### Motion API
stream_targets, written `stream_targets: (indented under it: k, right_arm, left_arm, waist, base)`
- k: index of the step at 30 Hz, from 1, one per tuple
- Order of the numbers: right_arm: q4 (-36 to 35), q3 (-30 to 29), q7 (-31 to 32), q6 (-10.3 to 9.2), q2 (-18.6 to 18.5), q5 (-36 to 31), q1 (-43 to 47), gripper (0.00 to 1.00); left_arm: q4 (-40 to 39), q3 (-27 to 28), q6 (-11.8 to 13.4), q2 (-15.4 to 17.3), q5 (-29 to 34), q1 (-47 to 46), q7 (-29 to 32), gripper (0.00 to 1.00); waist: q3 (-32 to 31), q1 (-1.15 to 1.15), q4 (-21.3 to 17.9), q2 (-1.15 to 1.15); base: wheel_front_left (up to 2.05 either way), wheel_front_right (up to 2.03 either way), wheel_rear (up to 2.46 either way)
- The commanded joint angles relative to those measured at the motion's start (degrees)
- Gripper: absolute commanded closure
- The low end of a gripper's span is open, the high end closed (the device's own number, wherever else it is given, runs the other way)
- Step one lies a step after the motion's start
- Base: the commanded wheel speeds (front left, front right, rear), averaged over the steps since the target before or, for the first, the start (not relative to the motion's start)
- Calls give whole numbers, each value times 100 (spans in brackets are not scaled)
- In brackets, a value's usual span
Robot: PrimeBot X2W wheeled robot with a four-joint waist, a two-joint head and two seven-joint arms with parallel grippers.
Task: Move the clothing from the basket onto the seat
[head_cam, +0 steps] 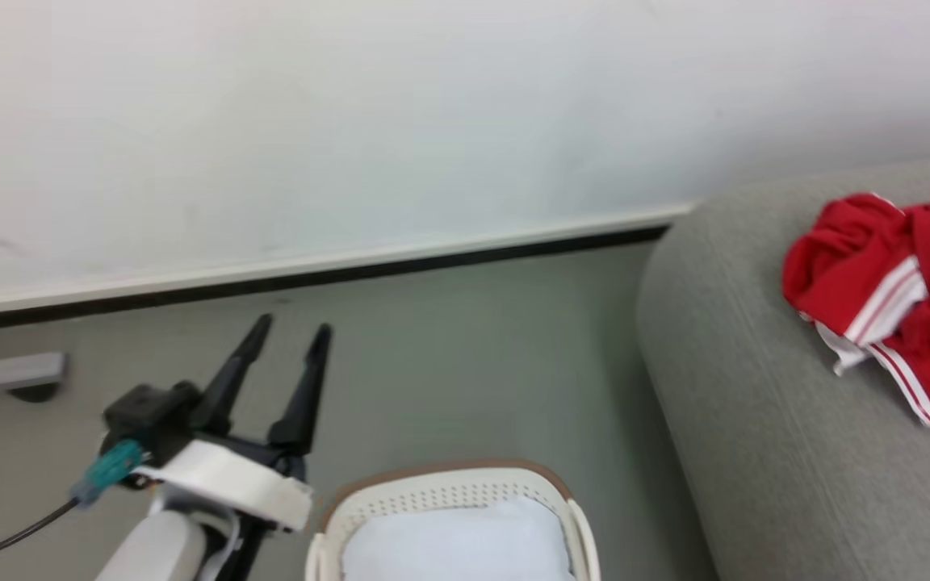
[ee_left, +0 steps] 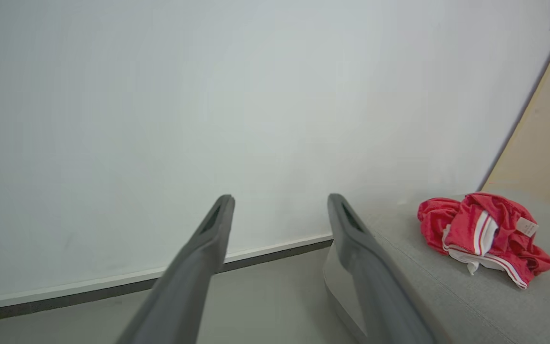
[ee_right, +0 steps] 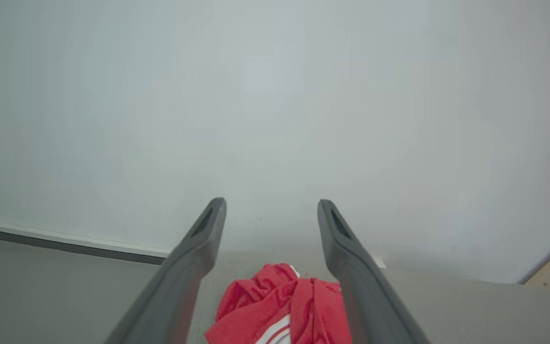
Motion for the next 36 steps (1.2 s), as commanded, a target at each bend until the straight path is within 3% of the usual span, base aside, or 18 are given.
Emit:
stream_targets:
  k: [1,10,17,22,28,36]
  right_arm:
    - [-143,9,-63,-15,58,87,206,0]
    - [-900,-173,-948,-14,912,-8,1408,0]
    - [-744,-246,-1976,-14,1758,-451,2363,0]
    - [-502,1,-2313,-14,2178,-646,2730,0]
    - [-447,54,-2361,-14,2488,-760,2780,0]
    - [-496,19,-2364,-14,2597,-801,2708,0]
  left_arm:
    - [27,143,48,-1,-2,165,0,0]
    - [82,975,120,-186,88,822,0,0]
    - [24,1523,-17,-581,402,1268,0,0]
    - [47,1829,-189,-929,770,1580,0,0]
    - [98,2085,-391,-1146,1102,1732,0,0]
    - [156,2235,-493,-1300,1268,1653,0,0]
  waist:
    - [-266,1,278,0]
    - [-472,1,618,0]
    - [-501,1,681,0]
    - [-476,1,658,0]
    - [-393,1,591,0]
    - [-382,1,591,0]
  base:
    - [0,0,0]
    - [0,0,0]
    - [0,0,0]
    - [0,0,0]
    - [0,0,0]
    - [0,0,0]
